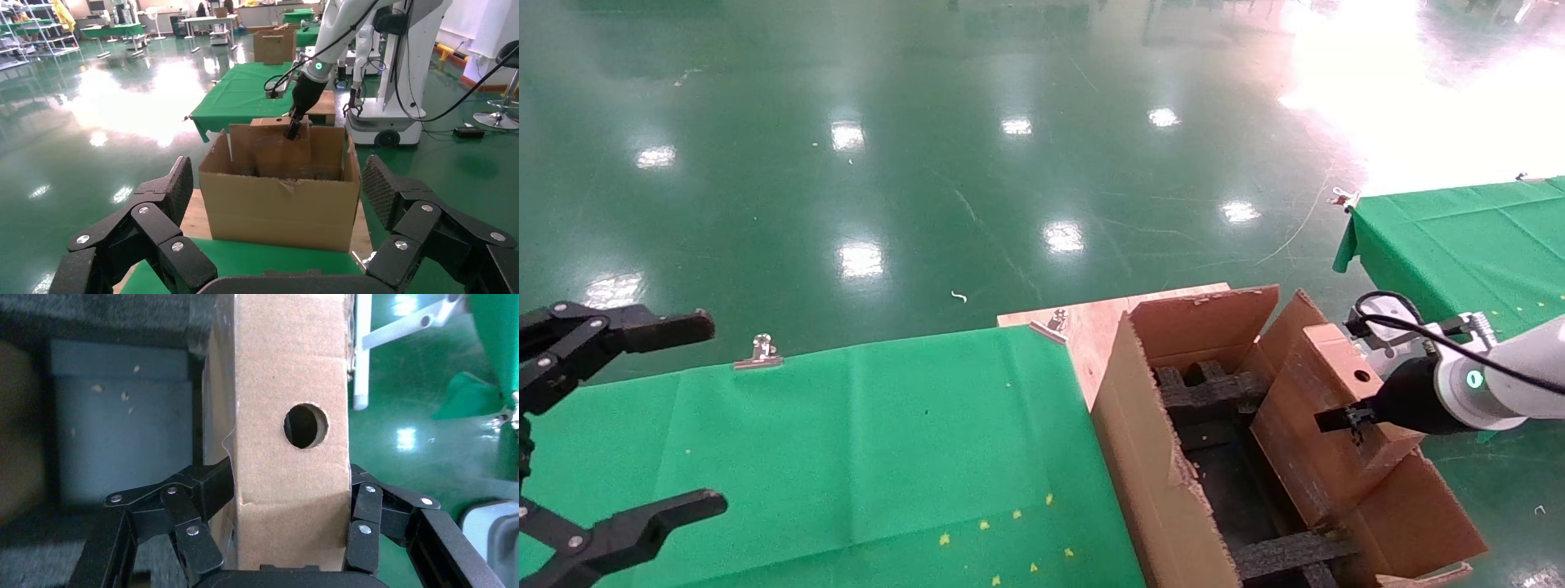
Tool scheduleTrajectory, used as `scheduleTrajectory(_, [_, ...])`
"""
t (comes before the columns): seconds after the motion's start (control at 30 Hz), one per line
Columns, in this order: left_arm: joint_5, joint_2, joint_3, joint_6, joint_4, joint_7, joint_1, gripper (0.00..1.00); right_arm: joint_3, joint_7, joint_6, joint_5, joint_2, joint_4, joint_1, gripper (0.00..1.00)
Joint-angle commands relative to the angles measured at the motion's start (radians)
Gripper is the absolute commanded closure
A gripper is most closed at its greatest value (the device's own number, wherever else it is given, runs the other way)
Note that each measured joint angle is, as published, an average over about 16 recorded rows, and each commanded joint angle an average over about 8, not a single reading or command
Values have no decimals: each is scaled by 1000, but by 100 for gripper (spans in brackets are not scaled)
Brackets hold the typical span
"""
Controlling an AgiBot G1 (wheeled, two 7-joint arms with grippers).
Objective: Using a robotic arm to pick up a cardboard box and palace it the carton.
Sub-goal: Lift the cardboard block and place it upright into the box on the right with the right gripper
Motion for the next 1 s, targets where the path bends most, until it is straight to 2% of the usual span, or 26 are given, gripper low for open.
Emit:
scheduleTrajectory(0.03, [0, 0, 0, 0, 0, 0, 0, 0, -5, 39, 22, -39, -6, 0, -16, 100])
scheduleTrajectory(0.17, [0, 0, 0, 0, 0, 0, 0, 0, -8, 124, 50, -96, -19, 2, -46, 100])
scheduleTrajectory(0.3, [0, 0, 0, 0, 0, 0, 0, 0, -6, 172, 62, -100, -25, 4, -63, 100])
scheduleTrajectory(0.73, [0, 0, 0, 0, 0, 0, 0, 0, -8, 158, 67, -40, -19, 2, -76, 100])
scheduleTrajectory(1.0, [0, 0, 0, 0, 0, 0, 0, 0, -18, 187, 78, -33, -27, -7, -110, 100])
